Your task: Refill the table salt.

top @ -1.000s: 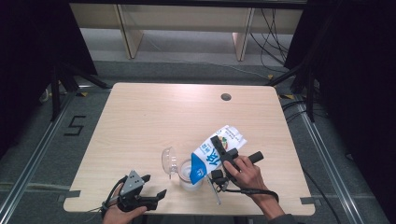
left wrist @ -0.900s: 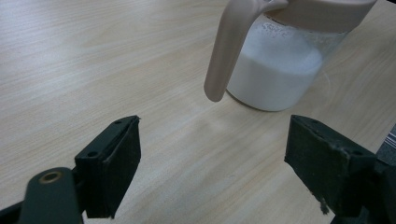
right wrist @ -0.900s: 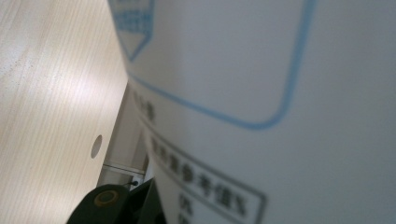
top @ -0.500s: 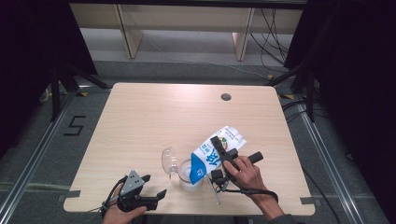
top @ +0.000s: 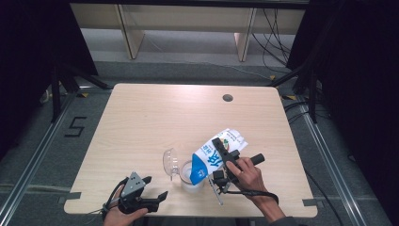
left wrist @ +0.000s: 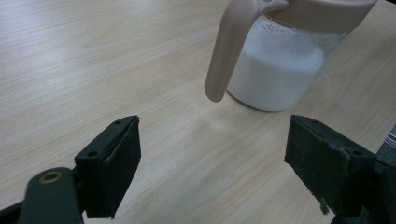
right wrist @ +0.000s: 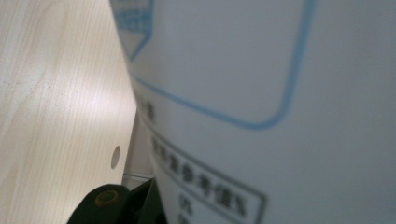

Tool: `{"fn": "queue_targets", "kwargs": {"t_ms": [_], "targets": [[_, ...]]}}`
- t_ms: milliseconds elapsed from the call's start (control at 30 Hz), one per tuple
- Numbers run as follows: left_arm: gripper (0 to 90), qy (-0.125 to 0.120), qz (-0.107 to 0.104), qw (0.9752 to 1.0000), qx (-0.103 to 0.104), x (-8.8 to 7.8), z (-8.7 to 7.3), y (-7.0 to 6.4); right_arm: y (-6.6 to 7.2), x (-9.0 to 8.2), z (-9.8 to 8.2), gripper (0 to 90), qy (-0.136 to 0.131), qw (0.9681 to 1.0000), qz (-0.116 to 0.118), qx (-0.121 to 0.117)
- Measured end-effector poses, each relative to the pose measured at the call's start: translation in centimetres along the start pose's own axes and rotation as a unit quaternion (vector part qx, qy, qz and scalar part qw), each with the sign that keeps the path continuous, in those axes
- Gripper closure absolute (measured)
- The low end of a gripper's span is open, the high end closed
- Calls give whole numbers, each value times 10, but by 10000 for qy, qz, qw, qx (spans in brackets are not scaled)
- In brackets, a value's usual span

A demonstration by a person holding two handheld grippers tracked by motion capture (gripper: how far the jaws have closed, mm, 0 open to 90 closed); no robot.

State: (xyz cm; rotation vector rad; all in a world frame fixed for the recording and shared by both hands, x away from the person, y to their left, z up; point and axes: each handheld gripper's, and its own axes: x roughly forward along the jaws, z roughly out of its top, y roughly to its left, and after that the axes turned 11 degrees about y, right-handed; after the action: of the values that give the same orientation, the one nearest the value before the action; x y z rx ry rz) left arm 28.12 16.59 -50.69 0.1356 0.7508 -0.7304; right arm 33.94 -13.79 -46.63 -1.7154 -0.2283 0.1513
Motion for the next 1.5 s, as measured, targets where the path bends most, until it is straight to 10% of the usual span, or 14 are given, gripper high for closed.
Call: {"fn": "queue_targets", "kwargs": {"t_ms": [400,833,1100,1200,1500], "targets": [[178,-18,6,10000,-34,0,0,0,1,-1,0,797,3,9978,436,499],[178,-16,8,10000,-36,0,0,0,-2,4,-16,799,114,9880,813,1306],[178,-7,15,10000,-30,0,0,0,-2,10,-28,799,187,9760,1141,1848],[179,-9,8,10000,-28,0,0,0,-1,10,-33,800,320,9640,1400,2237],[178,-11,5,10000,-36,0,0,0,-2,17,-51,802,331,9448,1599,2840]]}}
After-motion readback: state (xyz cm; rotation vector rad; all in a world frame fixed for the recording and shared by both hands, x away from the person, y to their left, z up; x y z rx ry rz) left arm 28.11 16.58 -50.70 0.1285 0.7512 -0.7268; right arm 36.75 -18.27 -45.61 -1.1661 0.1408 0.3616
